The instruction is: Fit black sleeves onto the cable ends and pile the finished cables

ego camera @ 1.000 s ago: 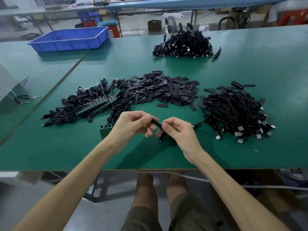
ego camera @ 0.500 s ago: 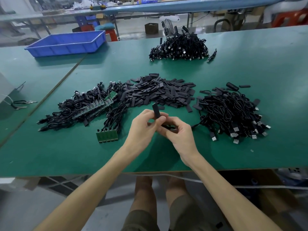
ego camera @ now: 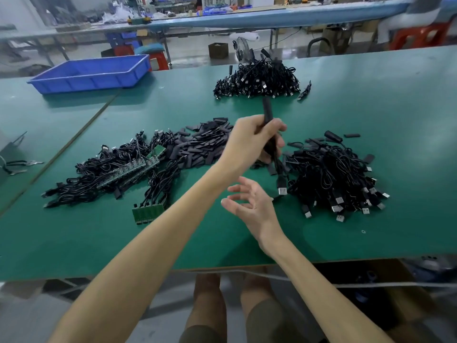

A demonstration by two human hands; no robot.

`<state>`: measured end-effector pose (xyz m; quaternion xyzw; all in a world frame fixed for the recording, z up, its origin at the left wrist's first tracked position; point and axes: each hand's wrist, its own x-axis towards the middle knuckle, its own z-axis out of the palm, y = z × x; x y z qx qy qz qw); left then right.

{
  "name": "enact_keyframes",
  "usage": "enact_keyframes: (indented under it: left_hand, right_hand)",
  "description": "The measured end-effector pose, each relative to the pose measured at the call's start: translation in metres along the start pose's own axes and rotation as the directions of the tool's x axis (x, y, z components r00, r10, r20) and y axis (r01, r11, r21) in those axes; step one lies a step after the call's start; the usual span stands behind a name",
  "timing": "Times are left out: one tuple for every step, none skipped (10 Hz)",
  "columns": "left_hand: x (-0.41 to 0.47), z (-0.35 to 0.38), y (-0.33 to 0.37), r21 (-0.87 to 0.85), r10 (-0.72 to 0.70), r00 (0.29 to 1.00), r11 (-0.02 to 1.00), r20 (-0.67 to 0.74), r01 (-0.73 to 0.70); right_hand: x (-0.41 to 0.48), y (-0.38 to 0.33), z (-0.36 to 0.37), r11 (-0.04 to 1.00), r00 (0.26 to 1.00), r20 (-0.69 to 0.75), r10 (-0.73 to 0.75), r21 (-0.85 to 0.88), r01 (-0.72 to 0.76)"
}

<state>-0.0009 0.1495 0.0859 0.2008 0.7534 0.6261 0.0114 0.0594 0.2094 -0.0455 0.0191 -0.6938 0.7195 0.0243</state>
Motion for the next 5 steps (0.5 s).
enact_keyframes:
  left_hand:
    - [0.025,0.030,-0.007,-0.034,-0.104,0.989,0.994,0.106,0.108]
    - [0.045,0.062,-0.021,0.004,-0.206,0.962,0.978,0.180,0.208]
    - [0.057,0.087,-0.040,0.047,-0.294,0.942,0.956,0.163,0.291]
    - [0.051,0.097,-0.057,0.079,-0.303,0.946,0.952,0.119,0.295]
    - [0.049,0.095,-0.061,0.100,-0.274,0.957,0.959,0.092,0.265]
  right_hand:
    - [0.000,0.002,0.000,0.999,1.000,0.022,-0.009,-0.038,0.010]
    - [0.000,0.005,-0.002,1.000,0.999,0.039,-0.021,-0.001,0.021]
    - [0.001,0.014,-0.006,0.995,0.999,0.019,-0.029,0.092,0.027]
    - [-0.002,0.012,-0.004,0.949,0.998,0.065,0.021,0.311,-0.041]
    - [0.002,0.009,-0.002,0.923,0.995,0.076,0.061,0.376,-0.086]
